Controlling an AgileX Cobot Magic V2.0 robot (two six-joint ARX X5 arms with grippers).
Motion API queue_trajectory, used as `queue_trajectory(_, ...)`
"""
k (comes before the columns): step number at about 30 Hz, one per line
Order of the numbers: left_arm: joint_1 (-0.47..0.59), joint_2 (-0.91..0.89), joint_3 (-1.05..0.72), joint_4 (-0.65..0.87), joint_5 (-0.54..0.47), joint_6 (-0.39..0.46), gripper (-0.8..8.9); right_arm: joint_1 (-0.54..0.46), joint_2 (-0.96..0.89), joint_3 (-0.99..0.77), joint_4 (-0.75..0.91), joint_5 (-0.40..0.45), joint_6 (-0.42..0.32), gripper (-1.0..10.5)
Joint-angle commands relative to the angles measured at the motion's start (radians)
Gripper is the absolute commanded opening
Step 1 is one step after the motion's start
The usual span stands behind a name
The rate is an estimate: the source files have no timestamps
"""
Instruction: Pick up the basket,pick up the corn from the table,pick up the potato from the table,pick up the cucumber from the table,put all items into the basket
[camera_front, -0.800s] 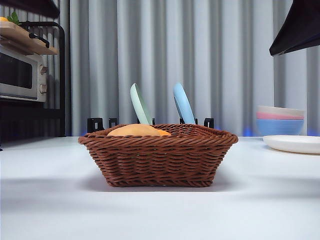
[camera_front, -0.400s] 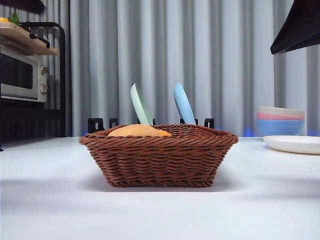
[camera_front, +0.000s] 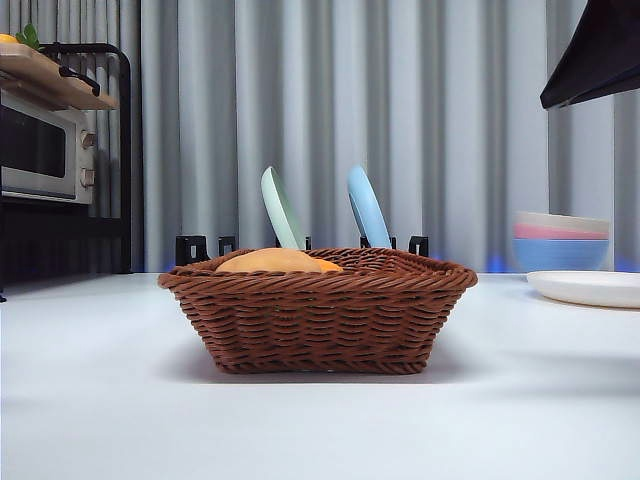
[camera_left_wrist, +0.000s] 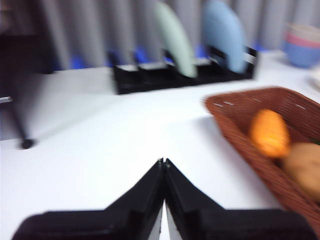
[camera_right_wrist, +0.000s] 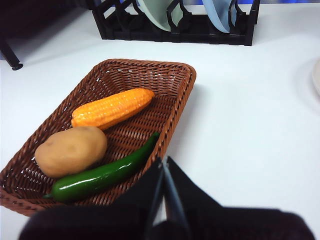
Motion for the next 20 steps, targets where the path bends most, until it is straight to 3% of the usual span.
queue_trajectory(1, 0.075, -0.078, -0.047, 0.013, 0.005, -0.022, -0.03, 0.000, -0.003, -0.006, 0.006, 0.004, 0.010, -0.2)
queue_trajectory(8, 0.168, -0.175, -0.113, -0.072, 0.003, -0.021, -0.03, 0.000, -0.003, -0.006, 0.006, 0.004, 0.010, -0.2)
queue_trajectory(20, 0.199, -0.194, -0.185, -0.058, 0.000, -0.029, -0.03, 0.000, -0.003, -0.006, 0.006, 0.004, 0.010, -0.2)
